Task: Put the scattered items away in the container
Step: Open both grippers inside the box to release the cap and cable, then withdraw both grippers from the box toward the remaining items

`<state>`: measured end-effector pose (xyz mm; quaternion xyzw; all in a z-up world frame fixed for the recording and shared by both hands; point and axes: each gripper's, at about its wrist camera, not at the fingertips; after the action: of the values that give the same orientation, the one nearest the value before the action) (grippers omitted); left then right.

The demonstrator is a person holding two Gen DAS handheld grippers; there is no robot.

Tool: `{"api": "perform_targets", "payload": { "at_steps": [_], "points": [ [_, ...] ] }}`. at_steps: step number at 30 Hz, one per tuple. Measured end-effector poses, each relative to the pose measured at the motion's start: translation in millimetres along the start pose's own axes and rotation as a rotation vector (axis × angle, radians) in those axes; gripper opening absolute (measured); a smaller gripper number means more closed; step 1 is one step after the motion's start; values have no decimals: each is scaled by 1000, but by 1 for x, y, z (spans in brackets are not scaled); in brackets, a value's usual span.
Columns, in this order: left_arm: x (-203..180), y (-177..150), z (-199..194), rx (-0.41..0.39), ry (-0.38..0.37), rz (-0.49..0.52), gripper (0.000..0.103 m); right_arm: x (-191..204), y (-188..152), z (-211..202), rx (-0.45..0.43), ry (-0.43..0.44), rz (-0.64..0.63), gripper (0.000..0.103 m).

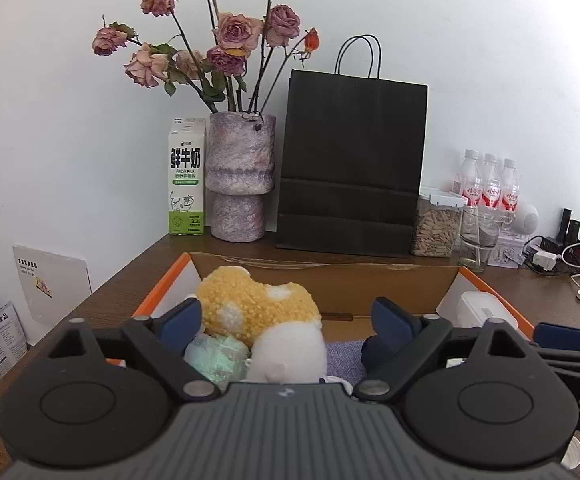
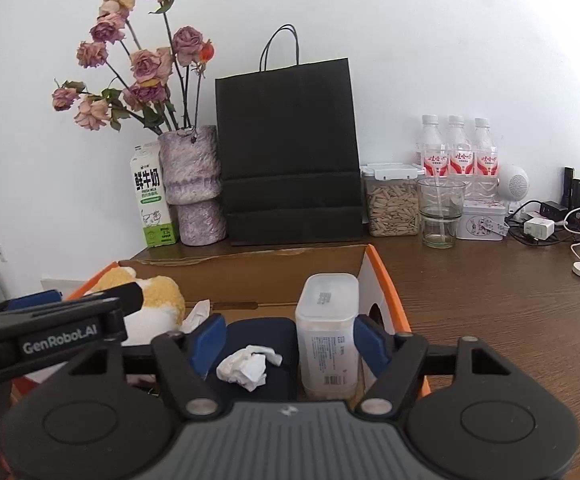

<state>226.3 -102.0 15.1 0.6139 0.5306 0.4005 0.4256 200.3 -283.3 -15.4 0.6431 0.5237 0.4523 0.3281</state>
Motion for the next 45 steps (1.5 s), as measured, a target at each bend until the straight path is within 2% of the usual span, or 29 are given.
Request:
{"api": "perform_targets", "payload": {
  "at_steps": [3, 10, 20, 37, 45],
  "points": [
    [5, 1, -3, -11, -9, -18, 103, -2, -1, -4, -12, 5, 13, 85],
    [3, -3, -4, -2, -3, 8, 103, -1, -5, -10, -25, 4, 0, 88],
    [6, -8, -10, -31, -5, 12, 103, 2, -11, -19, -58, 11, -24, 103],
    [3, -19, -26, -107, 3, 39, 103, 0, -22, -30, -93, -10, -58, 103],
    [0, -29, -45, -183, 14, 56, 103, -1, -35, -44, -126, -28, -85, 103]
  ]
}}
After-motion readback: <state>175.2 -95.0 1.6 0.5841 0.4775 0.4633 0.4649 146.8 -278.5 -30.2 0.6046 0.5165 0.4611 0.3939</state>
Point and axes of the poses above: each gripper's, at about its wrist camera, not at the fingertips, and z roughly the way its jaws point, x to its left, y to its top, and after that the axes turned 6 degrees about z, right-handed
